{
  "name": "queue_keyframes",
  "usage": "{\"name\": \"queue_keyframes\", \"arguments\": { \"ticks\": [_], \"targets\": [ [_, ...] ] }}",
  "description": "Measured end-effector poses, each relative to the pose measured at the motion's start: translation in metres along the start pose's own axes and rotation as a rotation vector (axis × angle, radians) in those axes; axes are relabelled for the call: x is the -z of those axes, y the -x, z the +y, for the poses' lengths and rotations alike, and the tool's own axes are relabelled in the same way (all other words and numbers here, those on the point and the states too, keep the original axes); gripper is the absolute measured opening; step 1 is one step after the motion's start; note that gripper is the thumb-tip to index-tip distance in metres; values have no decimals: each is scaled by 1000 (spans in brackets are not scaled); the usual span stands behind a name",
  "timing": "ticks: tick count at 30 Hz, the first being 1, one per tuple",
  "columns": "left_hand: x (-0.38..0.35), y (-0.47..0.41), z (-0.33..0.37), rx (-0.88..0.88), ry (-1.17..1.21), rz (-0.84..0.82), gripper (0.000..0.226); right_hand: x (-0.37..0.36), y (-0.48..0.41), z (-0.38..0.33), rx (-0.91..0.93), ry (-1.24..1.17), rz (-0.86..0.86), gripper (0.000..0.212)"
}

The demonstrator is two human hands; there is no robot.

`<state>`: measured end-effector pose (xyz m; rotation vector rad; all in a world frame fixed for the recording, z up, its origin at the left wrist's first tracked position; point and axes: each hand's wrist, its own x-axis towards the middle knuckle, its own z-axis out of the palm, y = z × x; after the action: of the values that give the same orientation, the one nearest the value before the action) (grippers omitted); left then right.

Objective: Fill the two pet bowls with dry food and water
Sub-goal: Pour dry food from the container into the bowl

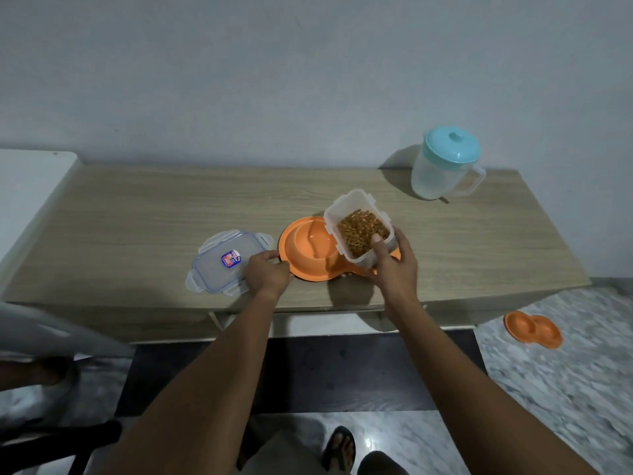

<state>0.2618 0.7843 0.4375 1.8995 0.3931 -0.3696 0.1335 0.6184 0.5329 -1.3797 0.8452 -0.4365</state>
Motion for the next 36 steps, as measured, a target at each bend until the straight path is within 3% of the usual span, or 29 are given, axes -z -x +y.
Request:
{"name": "queue_keyframes", "arguments": {
  "ticks": [3, 8, 22, 36],
  "targets": [
    [1, 3, 4, -19, -17, 21, 38, 12, 1, -7, 111, 242, 3, 59],
    [0, 5, 6, -10, -2, 48, 36, 13, 3, -21, 258, 430, -34, 65],
    [-6, -7, -3, 22, 19, 54, 35, 1, -9, -54, 396, 716, -118, 66],
    [-5, -7, -3, 20, 15, 46, 35, -4, -16, -63, 395, 773, -114, 64]
  ]
}}
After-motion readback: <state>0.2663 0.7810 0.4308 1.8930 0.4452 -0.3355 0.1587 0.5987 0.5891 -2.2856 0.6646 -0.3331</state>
